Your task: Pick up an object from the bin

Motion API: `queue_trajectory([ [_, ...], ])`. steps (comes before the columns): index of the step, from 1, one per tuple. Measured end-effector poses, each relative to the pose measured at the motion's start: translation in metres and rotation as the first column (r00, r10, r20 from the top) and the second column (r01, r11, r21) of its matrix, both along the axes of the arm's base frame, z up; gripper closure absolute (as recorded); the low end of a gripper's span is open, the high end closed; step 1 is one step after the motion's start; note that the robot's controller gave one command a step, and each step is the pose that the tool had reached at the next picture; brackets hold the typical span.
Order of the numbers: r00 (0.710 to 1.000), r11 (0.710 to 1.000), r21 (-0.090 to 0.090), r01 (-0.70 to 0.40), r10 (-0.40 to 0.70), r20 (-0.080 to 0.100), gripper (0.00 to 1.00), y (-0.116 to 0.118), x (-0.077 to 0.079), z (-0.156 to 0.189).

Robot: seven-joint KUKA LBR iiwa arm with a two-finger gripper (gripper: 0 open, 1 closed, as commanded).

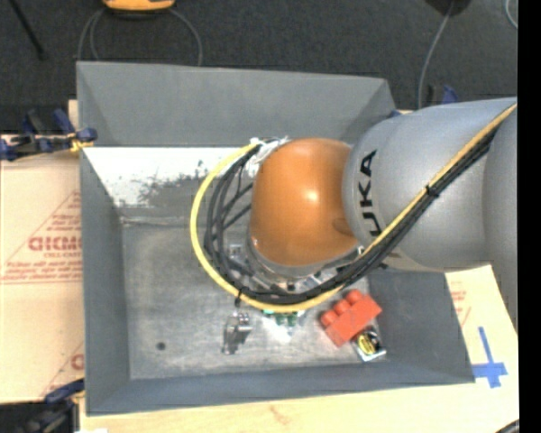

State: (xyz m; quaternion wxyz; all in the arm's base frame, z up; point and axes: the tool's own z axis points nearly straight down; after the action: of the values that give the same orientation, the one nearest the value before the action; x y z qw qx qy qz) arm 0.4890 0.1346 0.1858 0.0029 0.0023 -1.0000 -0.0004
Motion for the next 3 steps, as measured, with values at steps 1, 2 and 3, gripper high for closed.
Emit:
queue_trajectory([
  [1, 0.996, 0.996, 0.000, 0.091, -0.091, 0.014, 0.00, -0.056, 0.021, 0.048],
  [2, 0.995, 0.995, -0.004, 0.103, -0.103, 0.001, 0.00, -0.119, 0.014, -0.029],
  [3, 0.989, 0.989, -0.001, 0.147, -0.147, 0.007, 0.00, -0.155, 0.025, -0.074],
])
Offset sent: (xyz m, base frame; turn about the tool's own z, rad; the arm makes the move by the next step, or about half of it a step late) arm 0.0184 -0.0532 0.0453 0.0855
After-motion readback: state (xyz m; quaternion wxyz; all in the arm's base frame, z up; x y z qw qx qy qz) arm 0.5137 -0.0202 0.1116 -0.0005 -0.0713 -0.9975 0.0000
